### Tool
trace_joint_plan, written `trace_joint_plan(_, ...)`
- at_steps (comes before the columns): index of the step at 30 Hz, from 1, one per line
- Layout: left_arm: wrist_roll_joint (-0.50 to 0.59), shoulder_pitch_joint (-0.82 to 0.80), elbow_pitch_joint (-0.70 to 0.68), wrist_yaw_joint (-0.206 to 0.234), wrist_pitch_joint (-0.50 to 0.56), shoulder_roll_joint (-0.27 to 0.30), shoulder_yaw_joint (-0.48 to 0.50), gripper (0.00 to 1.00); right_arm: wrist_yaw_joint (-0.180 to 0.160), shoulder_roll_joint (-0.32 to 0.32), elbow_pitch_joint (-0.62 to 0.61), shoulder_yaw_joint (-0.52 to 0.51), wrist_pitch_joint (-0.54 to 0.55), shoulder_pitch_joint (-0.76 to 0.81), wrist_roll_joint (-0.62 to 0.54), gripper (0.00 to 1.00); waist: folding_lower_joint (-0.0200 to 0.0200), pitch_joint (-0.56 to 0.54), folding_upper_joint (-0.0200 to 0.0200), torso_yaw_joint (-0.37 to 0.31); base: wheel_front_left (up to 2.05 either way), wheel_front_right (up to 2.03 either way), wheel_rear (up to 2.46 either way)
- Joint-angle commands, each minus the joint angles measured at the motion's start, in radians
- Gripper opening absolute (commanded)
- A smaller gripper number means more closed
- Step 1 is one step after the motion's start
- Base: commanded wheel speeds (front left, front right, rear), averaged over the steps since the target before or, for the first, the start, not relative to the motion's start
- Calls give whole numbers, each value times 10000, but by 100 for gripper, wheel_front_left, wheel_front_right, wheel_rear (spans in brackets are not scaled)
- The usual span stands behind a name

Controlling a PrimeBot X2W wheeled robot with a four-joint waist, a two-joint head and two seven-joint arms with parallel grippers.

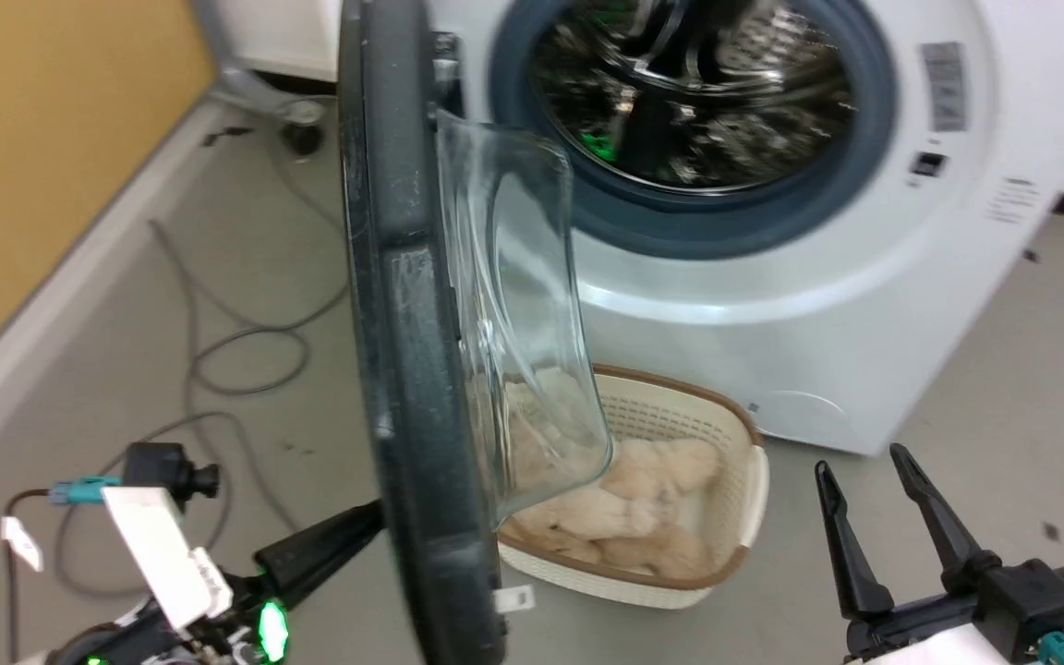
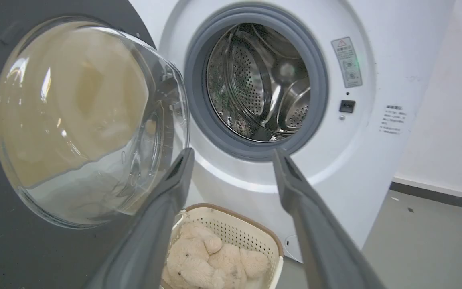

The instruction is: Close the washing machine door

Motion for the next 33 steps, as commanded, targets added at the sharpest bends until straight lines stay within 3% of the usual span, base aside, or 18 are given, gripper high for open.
trace_joint_plan(1, -191, 109, -57, -61, -167, -90, -240, 0, 6, 27, -13, -49, -46, -65, -92, 100, 1, 165, 0, -635, 0, 0, 0)
trace_joint_plan(7, -658, 268, 209, -492, -1241, -154, -1557, 0, 6, 28, -18, -52, -46, -207, -34, 100, 1, 451, 0, -1986, 0, 0, 0)
trace_joint_plan(17, -953, -813, 1663, -1500, -4542, -158, -3327, 0, 6, 29, -94, -27, -46, -370, 87, 100, 1, 1063, 0, -3940, 0, 0, 0)
trace_joint_plan(20, -973, -1184, 1939, -1588, -5343, -159, -3559, 0, 6, 29, -107, -10, -46, -402, 144, 100, 1, 1186, 0, -4249, 0, 0, 0)
trace_joint_plan(21, -821, -1621, 2250, -1645, -6235, -159, -3726, 0, 6, 29, -130, 9, -46, -442, 218, 100, 1, 1325, 0, -4517, 0, 0, 0)
trace_joint_plan(33, -489, -4242, 3923, -1711, -9609, -159, -4642, 0, 6, 29, -174, 177, -46, -670, 562, 100, 1, 1947, 0, -5421, 0, 0, 0)
